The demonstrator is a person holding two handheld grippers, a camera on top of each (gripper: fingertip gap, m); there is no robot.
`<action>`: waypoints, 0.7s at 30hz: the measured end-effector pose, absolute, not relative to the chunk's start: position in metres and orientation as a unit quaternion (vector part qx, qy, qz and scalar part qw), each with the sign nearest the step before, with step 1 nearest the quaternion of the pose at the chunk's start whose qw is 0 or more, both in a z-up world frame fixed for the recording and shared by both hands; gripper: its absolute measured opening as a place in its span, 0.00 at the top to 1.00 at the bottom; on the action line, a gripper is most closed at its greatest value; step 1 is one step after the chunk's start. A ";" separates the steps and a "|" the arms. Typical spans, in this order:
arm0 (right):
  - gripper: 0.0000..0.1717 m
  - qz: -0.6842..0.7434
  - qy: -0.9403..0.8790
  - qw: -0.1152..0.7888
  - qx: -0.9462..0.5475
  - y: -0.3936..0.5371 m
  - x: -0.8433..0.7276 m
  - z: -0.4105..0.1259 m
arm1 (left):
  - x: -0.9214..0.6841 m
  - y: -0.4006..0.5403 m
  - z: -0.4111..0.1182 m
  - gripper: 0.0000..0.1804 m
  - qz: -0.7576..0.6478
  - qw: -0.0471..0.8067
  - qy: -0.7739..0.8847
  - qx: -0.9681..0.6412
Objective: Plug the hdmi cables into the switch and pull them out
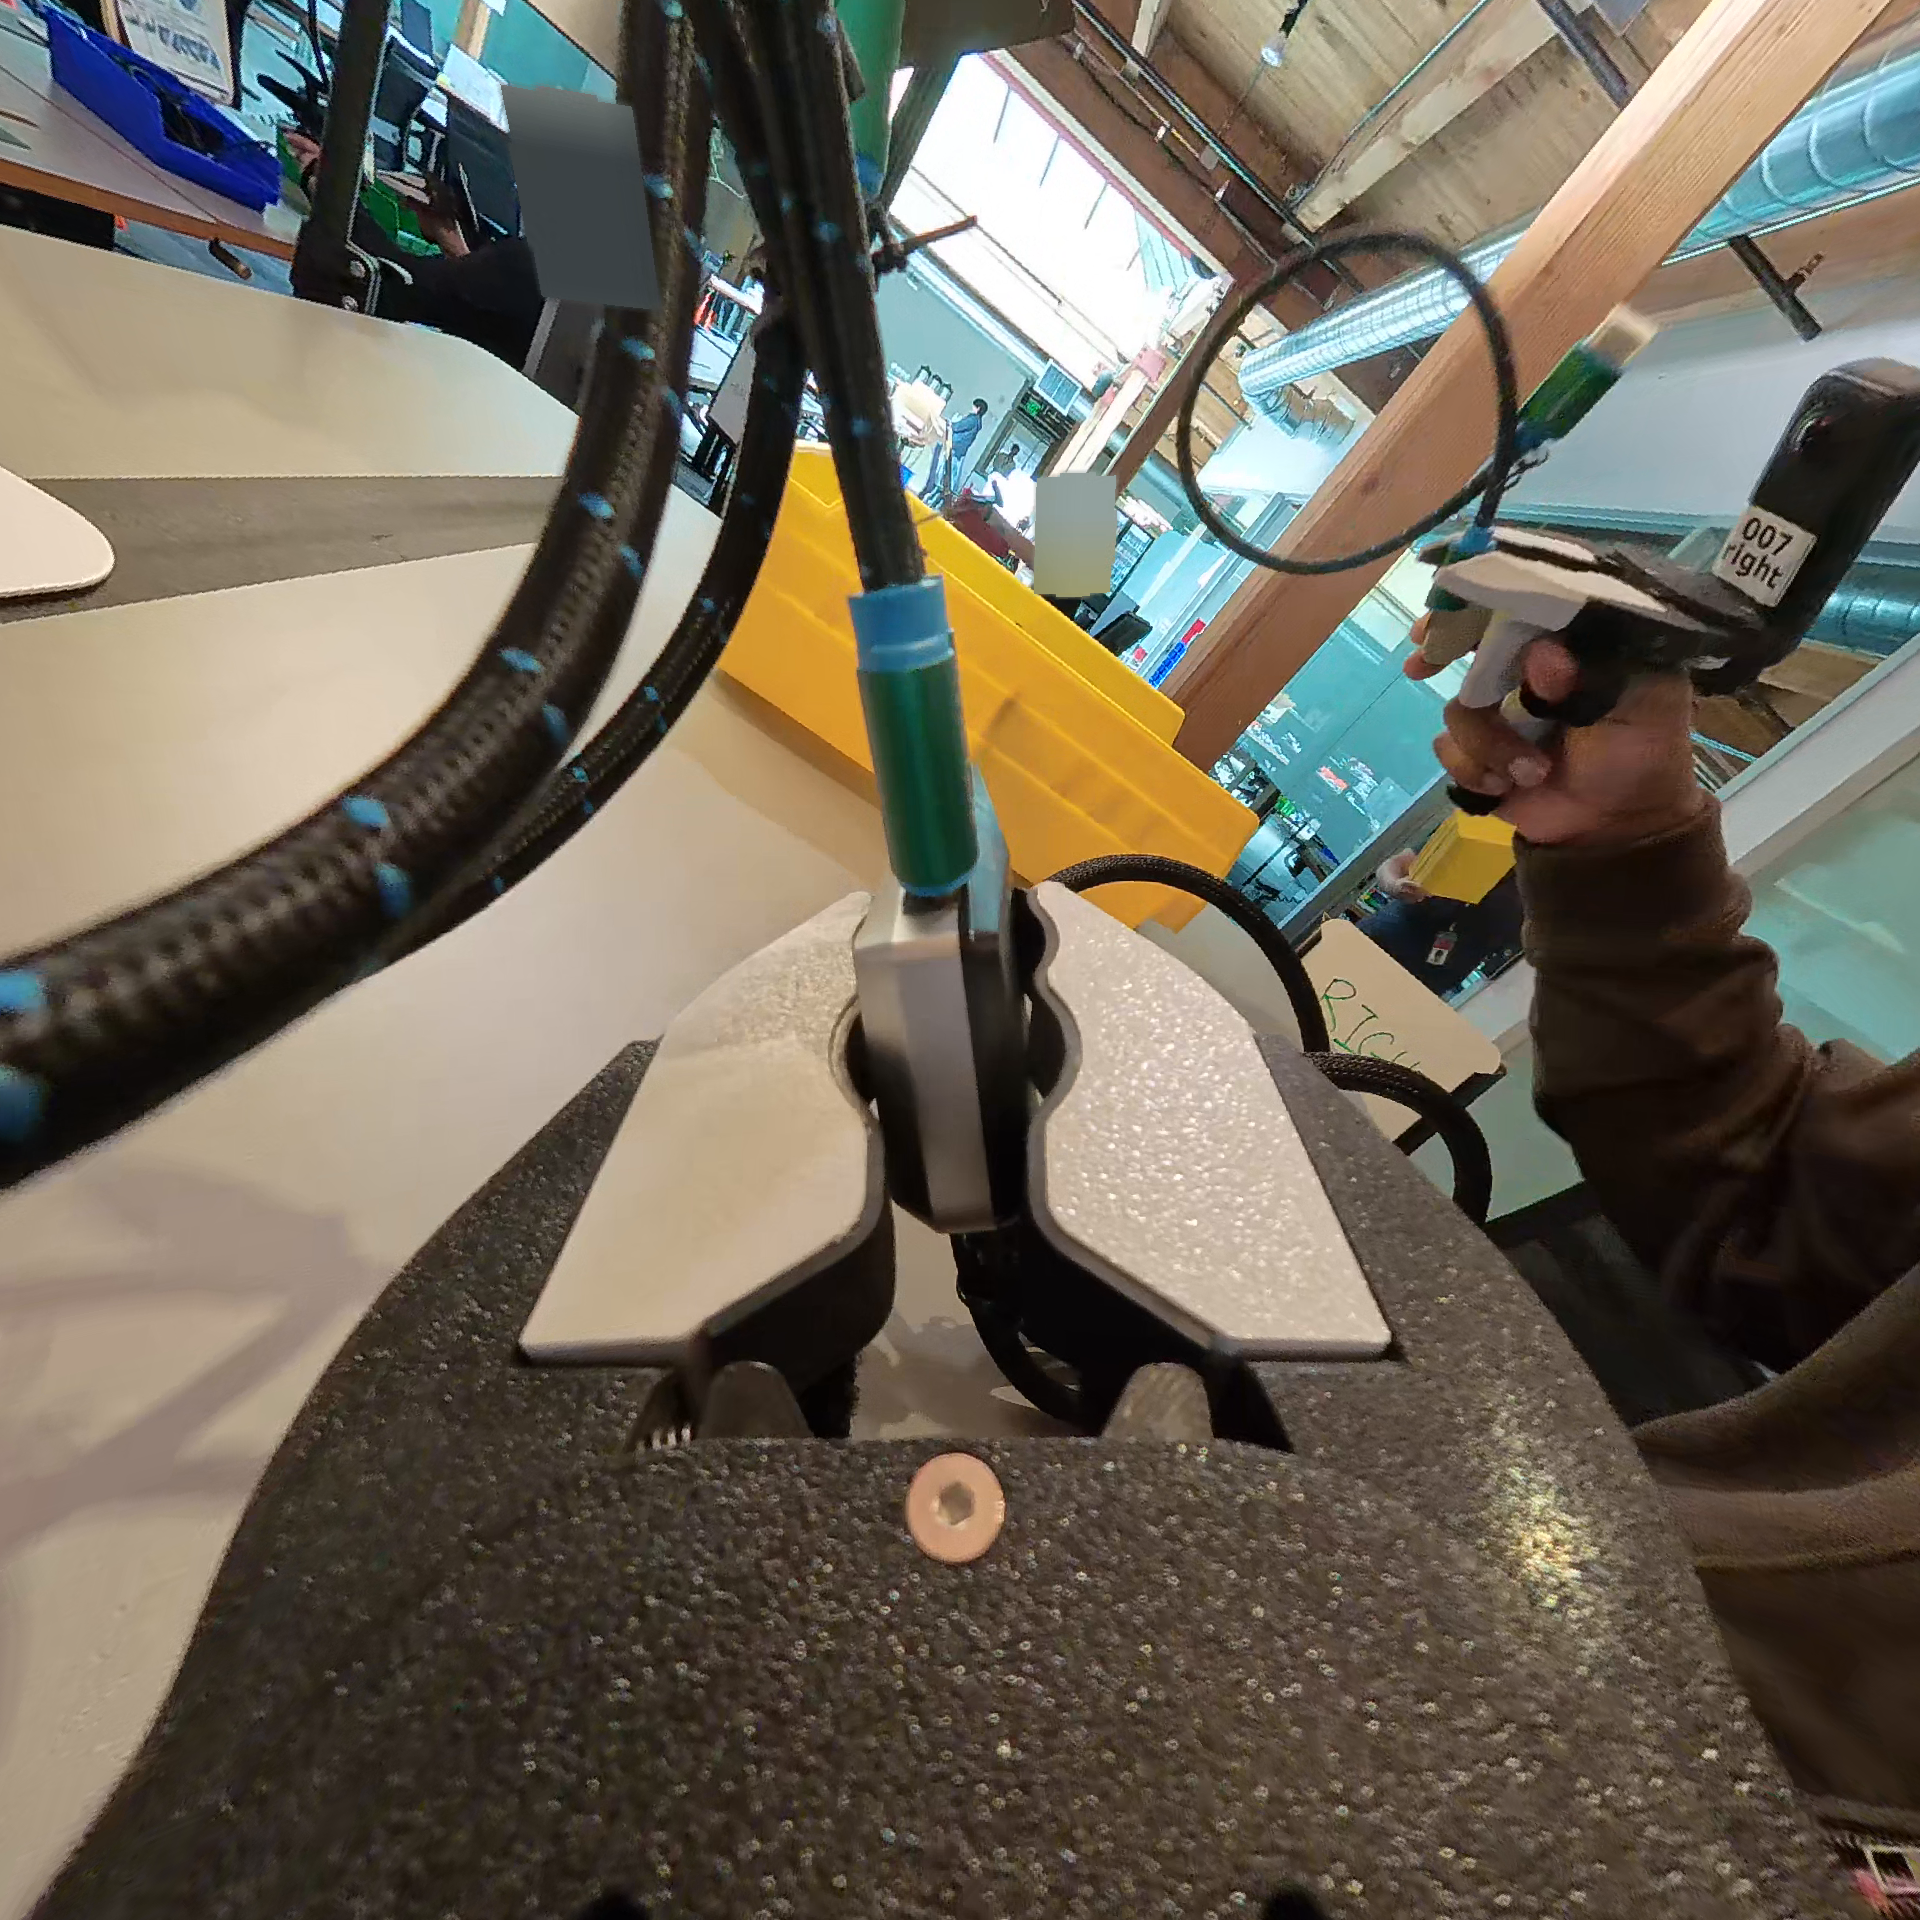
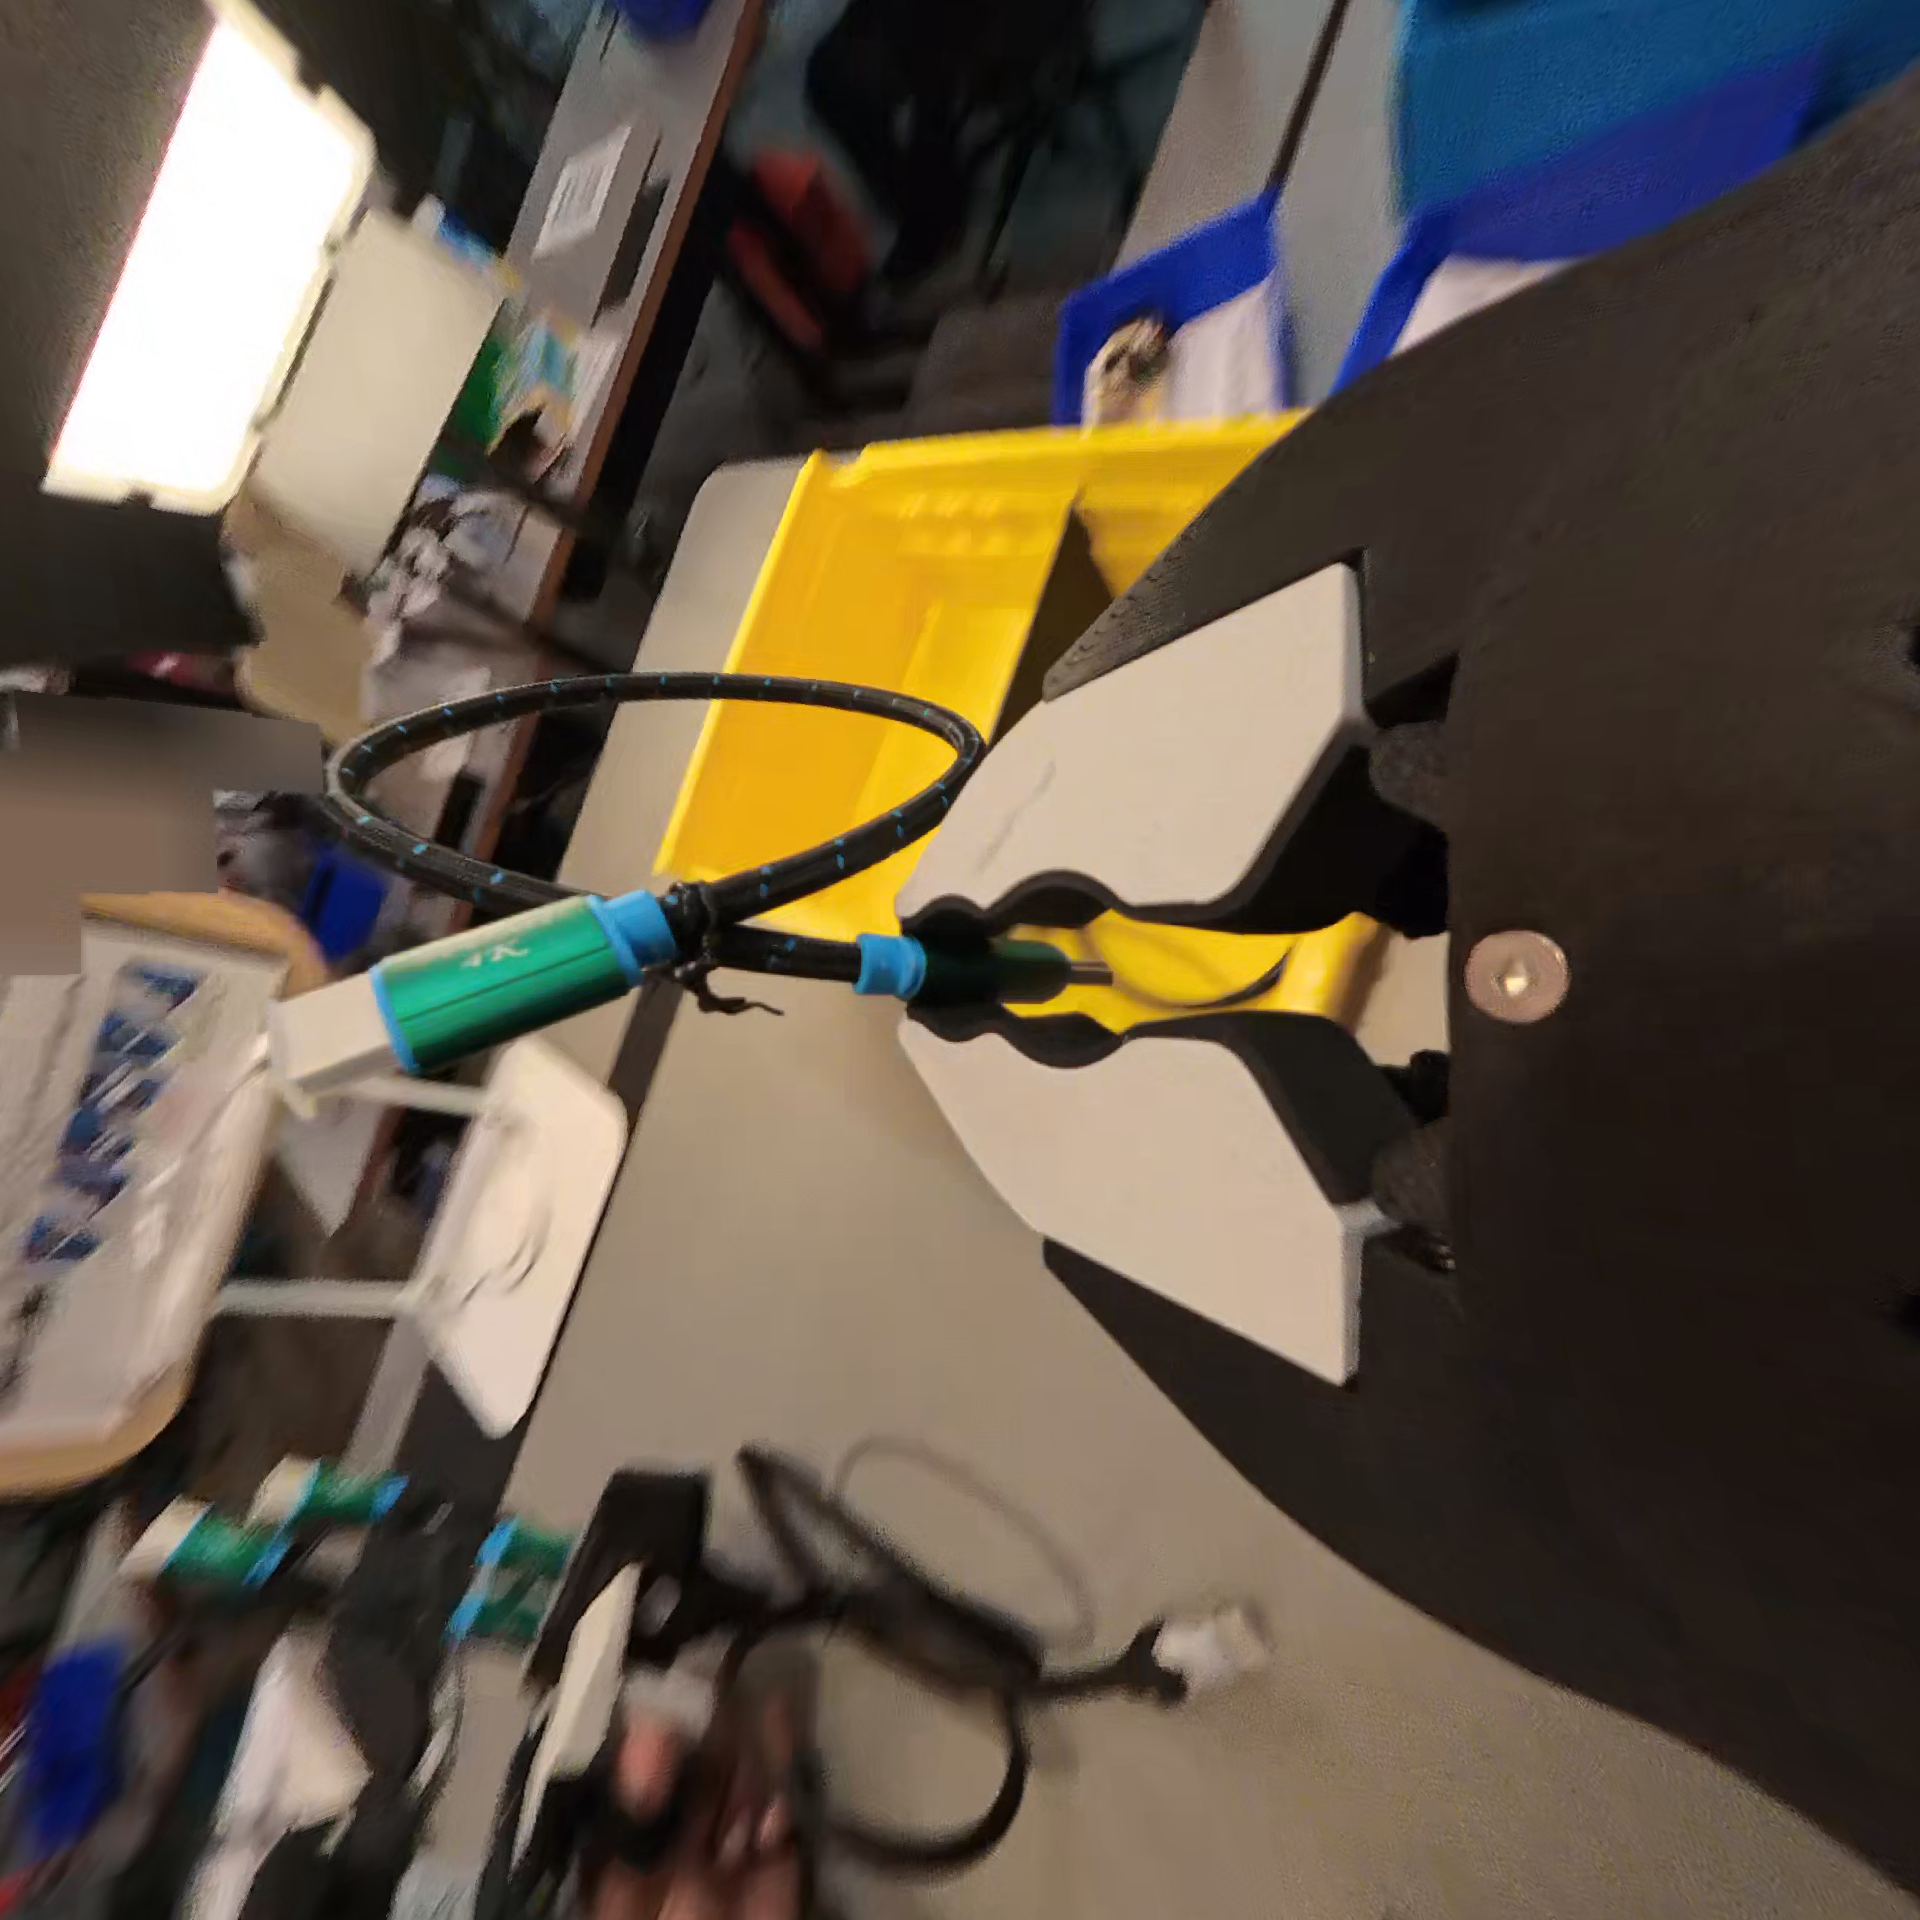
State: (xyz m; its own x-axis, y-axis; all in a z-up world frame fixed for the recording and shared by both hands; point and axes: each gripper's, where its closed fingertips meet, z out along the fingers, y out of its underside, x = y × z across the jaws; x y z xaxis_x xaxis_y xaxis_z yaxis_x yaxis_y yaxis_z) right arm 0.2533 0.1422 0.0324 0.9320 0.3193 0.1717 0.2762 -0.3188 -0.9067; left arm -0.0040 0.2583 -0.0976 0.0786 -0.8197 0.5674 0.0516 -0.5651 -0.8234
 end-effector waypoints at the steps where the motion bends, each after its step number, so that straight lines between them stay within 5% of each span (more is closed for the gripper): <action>1: 0.93 -0.020 -0.174 0.532 -0.828 0.133 0.277 0.027 | -0.004 0.258 -0.098 0.87 -0.609 0.357 0.300 -0.642; 11: 0.93 -0.168 -0.186 0.224 -0.942 0.120 0.344 -0.113 | -0.004 0.256 -0.097 0.87 -0.608 0.361 0.304 -0.639; 16: 0.93 -0.104 -0.166 0.303 -0.933 0.156 0.326 -0.115 | -0.006 0.255 -0.096 0.87 -0.608 0.364 0.304 -0.636; 21: 0.75 -0.014 -0.127 0.349 -0.928 0.154 0.324 -0.087 | -0.006 0.254 -0.096 0.87 -0.608 0.364 0.305 -0.636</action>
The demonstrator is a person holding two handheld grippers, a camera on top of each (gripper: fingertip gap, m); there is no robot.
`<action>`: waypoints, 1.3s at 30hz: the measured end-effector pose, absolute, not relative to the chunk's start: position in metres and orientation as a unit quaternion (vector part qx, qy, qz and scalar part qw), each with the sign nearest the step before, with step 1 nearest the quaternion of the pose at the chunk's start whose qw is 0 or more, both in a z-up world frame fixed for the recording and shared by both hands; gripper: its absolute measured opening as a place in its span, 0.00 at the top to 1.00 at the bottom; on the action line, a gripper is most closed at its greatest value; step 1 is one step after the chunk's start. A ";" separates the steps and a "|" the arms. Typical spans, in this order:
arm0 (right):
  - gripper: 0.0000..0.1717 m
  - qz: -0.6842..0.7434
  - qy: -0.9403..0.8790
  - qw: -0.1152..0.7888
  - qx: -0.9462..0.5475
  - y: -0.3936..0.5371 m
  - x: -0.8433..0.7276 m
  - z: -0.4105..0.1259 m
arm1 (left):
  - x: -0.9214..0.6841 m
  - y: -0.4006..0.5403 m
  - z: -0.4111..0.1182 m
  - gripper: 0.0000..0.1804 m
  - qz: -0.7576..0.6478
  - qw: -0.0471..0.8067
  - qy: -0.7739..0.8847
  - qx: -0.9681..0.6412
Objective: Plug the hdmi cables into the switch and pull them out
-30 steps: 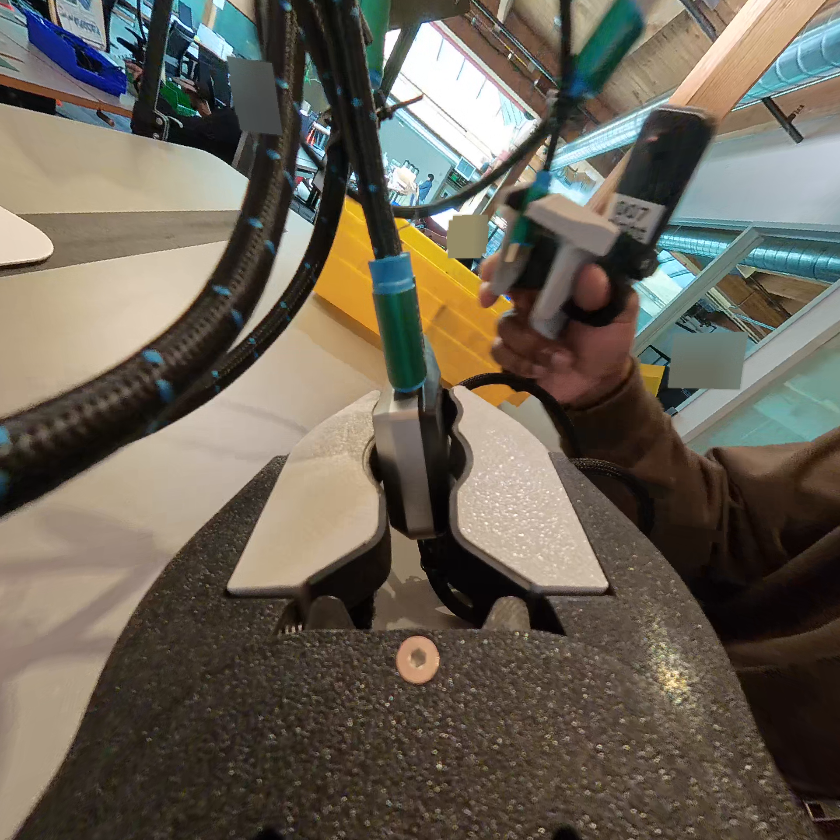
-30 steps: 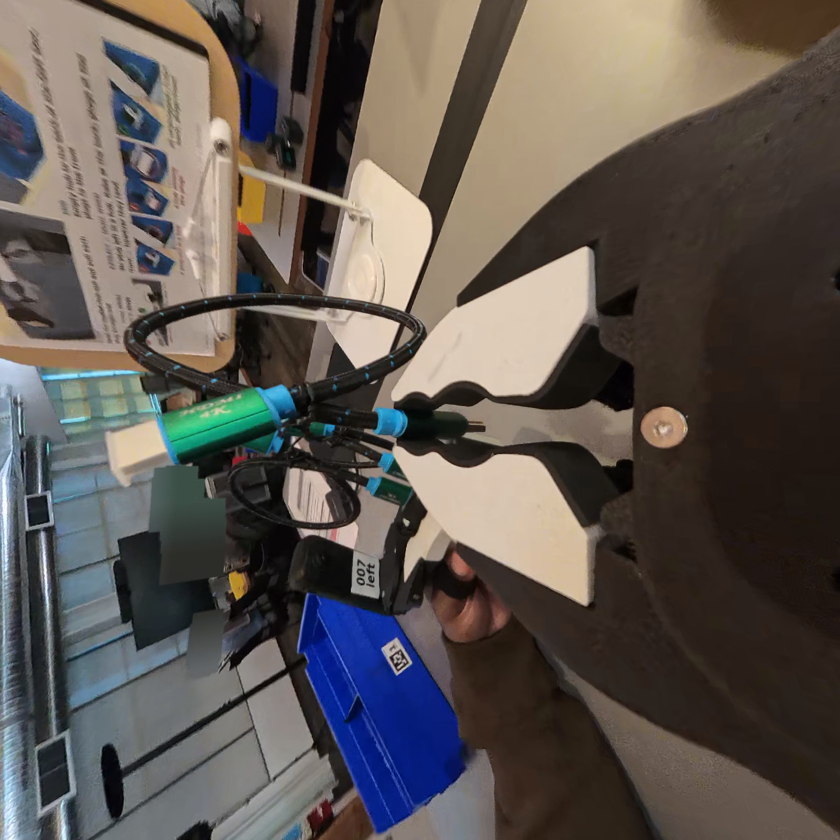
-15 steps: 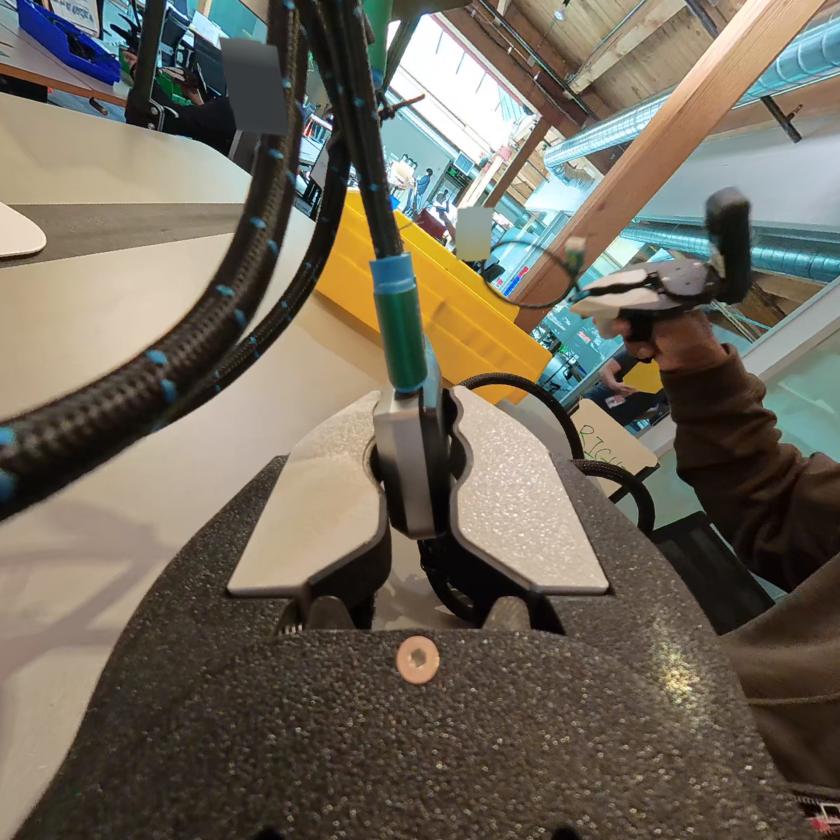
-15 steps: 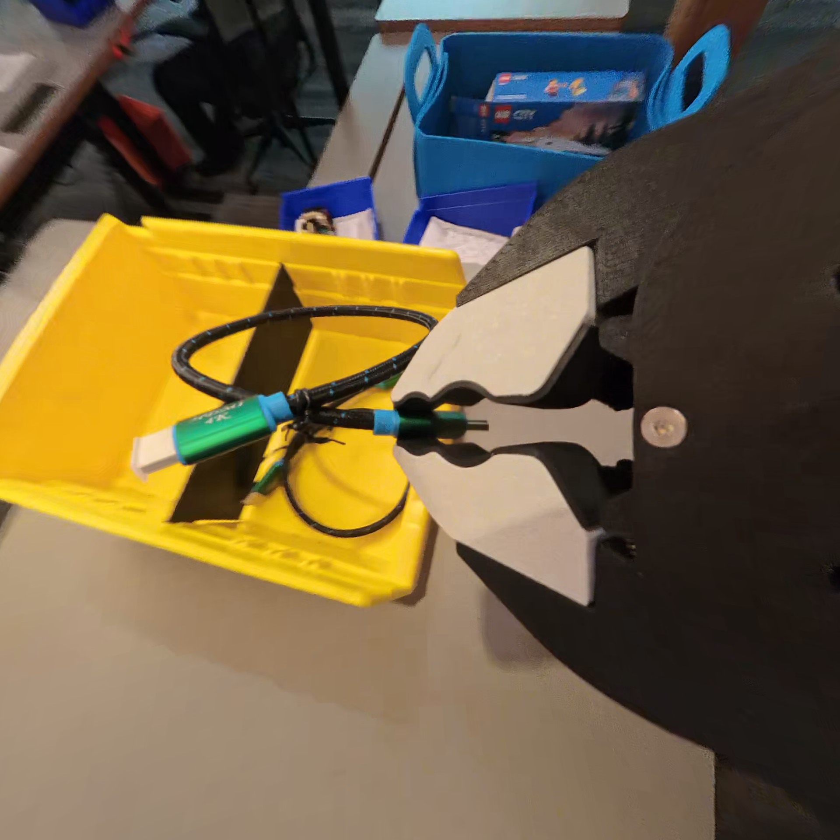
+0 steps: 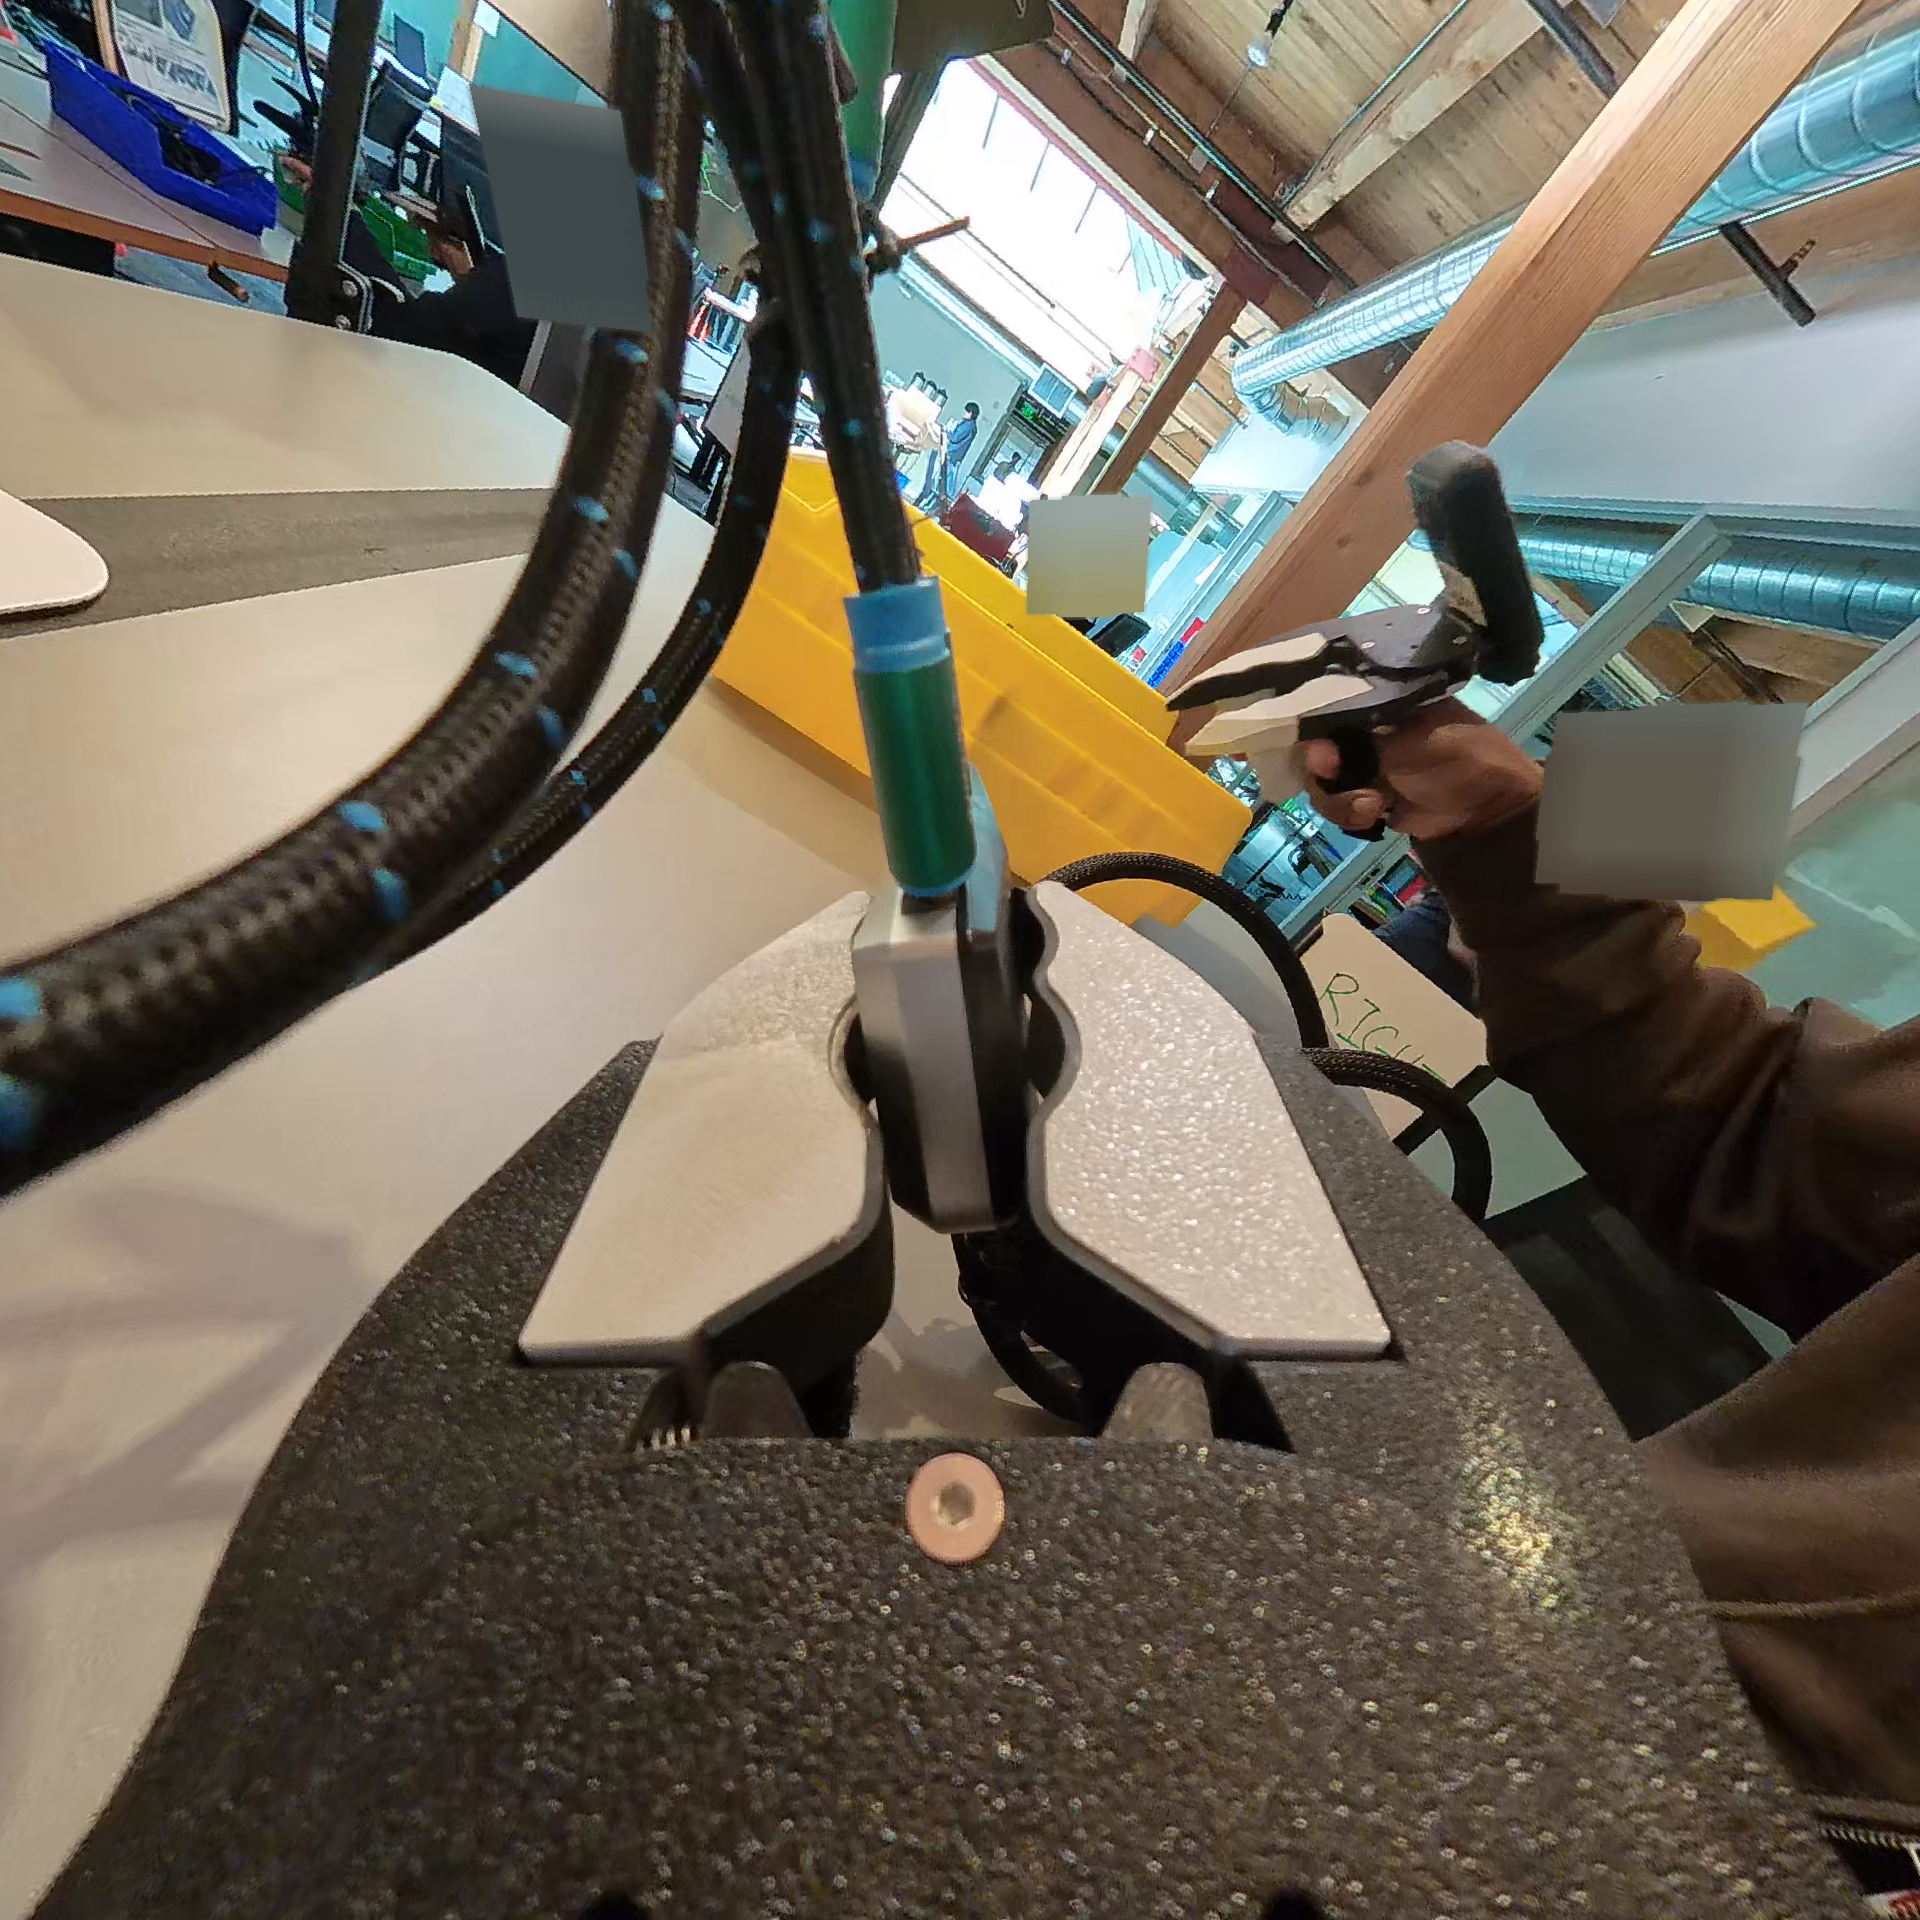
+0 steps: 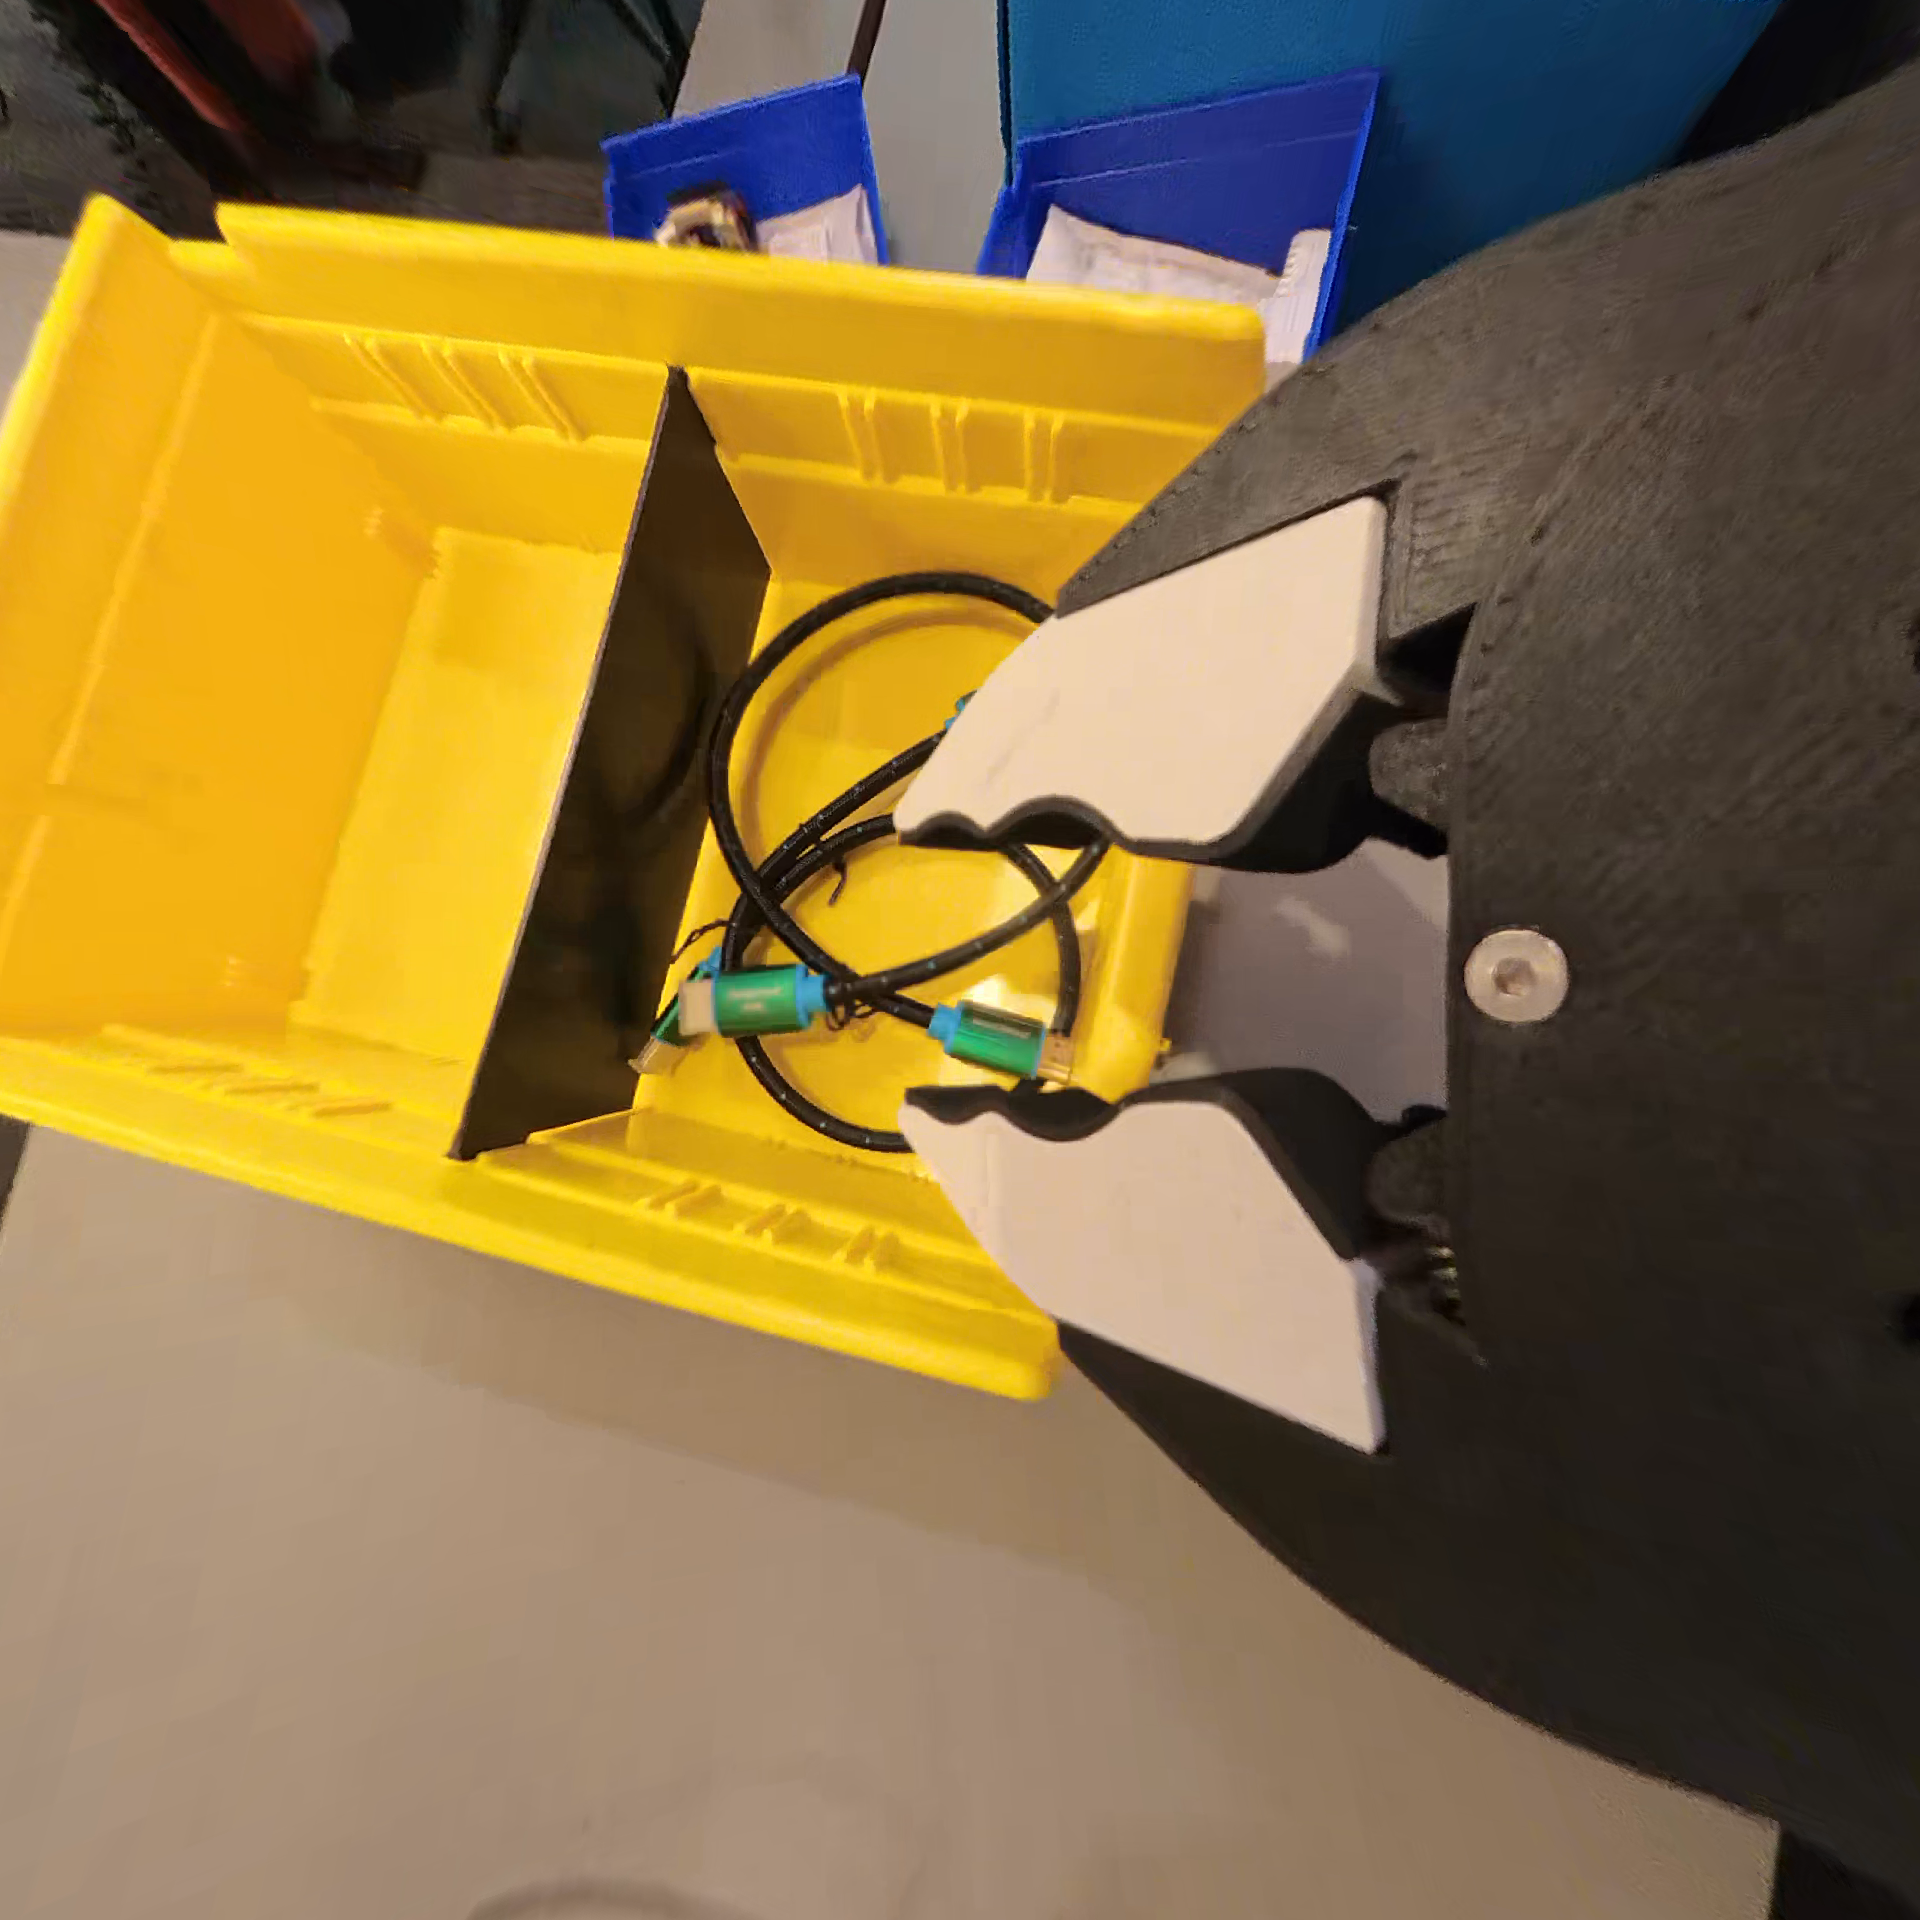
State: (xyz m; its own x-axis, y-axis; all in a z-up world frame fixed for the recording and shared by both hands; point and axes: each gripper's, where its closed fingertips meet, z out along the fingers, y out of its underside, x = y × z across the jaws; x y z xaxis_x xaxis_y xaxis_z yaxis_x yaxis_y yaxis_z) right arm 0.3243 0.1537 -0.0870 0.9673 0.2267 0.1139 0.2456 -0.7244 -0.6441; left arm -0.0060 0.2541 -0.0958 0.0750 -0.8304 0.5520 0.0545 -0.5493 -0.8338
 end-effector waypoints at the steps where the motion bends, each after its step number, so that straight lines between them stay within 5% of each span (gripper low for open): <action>1: 0.74 -0.017 -0.128 0.358 -0.925 0.151 0.324 -0.078 | -0.006 0.254 -0.097 0.87 -0.608 0.362 0.305 -0.638; 9: 0.77 0.168 -0.266 0.444 -0.839 0.166 0.149 -0.053 | 0.001 0.237 -0.099 0.87 -0.625 0.314 0.349 -0.624; 20: 0.79 0.639 -0.256 0.375 -0.620 0.259 -0.025 -0.074 | -0.032 0.228 -0.110 0.87 -0.616 0.260 0.396 -0.629; 29: 0.91 0.669 -0.261 0.336 -0.610 0.271 -0.048 -0.086 | -0.025 0.234 -0.119 0.86 -0.594 0.254 0.398 -0.651; 39: 0.91 0.631 -0.290 0.329 -0.641 0.269 -0.052 -0.097 | -0.022 0.237 -0.120 0.86 -0.585 0.262 0.397 -0.657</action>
State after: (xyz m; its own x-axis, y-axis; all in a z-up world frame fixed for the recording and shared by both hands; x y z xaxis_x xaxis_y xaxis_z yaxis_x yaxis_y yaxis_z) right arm -0.0517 0.2688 -0.0974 0.0366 0.7859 -0.6173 -0.0432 -0.6159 -0.7867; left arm -0.0222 0.2365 -0.1202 -0.0006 -0.8283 0.5603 -0.2158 -0.5470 -0.8088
